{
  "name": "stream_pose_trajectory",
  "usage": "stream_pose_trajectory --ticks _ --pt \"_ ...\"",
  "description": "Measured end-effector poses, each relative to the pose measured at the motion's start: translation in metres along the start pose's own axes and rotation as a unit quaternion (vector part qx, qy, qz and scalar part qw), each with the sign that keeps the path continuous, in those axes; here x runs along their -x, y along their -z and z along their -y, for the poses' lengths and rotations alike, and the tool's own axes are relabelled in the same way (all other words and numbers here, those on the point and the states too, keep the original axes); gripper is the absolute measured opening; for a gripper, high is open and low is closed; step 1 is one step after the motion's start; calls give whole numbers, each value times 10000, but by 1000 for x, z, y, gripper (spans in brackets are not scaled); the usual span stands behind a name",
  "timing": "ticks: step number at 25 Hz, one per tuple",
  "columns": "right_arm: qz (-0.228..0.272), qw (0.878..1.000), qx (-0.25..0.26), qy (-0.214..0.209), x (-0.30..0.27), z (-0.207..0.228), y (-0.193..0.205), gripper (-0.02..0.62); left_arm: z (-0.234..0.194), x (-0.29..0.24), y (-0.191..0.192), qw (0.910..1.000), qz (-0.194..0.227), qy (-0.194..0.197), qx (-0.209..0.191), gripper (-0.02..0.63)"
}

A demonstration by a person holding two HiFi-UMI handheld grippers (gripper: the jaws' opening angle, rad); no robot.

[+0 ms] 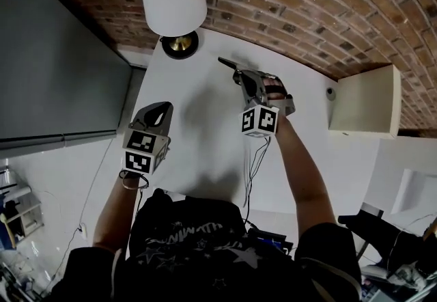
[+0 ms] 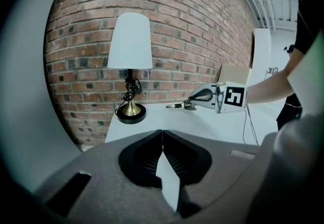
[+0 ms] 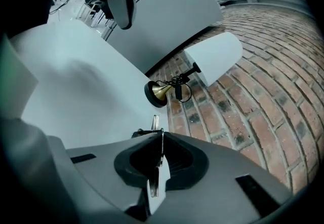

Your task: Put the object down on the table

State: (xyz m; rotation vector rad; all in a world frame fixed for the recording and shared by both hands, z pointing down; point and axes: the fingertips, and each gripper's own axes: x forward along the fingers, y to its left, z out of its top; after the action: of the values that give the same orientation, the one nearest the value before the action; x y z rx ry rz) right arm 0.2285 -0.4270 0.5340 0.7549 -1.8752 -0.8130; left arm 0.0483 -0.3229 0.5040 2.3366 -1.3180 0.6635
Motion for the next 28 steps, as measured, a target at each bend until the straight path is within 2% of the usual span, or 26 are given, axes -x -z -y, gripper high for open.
stream_pose_trajectory --ticks 9,28 --pt "8 9995 250 -215 -32 -17 20 11 5 -18 10 9997 -166 -38 199 20" --pt "150 9990 127 -413 -37 -35 15 12 9 -21 18 9993 -244 -81 280 20"
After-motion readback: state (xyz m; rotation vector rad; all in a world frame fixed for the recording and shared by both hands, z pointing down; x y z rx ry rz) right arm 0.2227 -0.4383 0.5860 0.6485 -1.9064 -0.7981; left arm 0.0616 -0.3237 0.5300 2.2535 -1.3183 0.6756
